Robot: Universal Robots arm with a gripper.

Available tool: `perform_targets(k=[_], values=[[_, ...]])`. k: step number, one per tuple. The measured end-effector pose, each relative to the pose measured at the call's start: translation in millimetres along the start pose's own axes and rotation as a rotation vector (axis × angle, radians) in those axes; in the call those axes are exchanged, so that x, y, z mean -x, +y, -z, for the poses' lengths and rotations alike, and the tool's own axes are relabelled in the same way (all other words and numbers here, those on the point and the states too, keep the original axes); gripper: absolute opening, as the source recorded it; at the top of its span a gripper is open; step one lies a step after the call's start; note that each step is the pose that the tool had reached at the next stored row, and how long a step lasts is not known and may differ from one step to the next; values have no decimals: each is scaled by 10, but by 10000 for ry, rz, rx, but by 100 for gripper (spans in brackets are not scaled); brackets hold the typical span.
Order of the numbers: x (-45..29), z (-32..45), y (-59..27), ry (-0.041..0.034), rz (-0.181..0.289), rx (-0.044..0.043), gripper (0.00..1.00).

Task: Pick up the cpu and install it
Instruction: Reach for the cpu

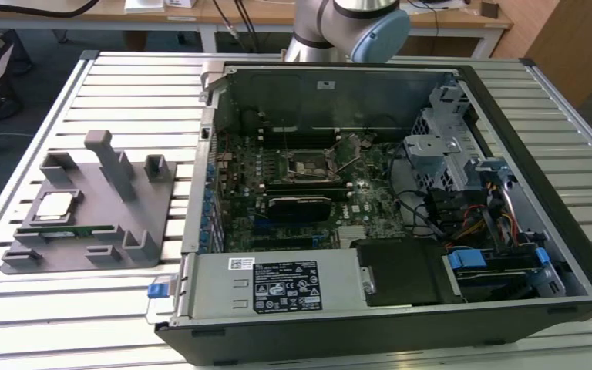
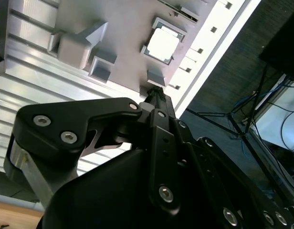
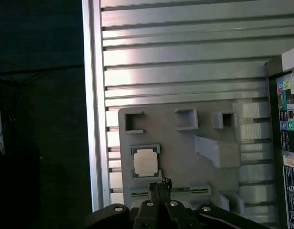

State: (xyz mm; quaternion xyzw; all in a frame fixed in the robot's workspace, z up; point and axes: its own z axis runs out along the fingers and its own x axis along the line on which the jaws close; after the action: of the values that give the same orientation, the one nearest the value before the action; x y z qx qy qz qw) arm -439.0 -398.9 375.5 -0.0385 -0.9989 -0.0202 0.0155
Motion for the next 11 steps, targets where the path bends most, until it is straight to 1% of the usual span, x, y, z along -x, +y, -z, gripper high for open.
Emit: perform_targets(k=[1, 2, 11], values=[[-6, -8, -1, 39, -2, -3, 11], [-13, -12, -2, 48, -2, -6, 11], [-21, -41, -4, 48, -1, -6, 11]])
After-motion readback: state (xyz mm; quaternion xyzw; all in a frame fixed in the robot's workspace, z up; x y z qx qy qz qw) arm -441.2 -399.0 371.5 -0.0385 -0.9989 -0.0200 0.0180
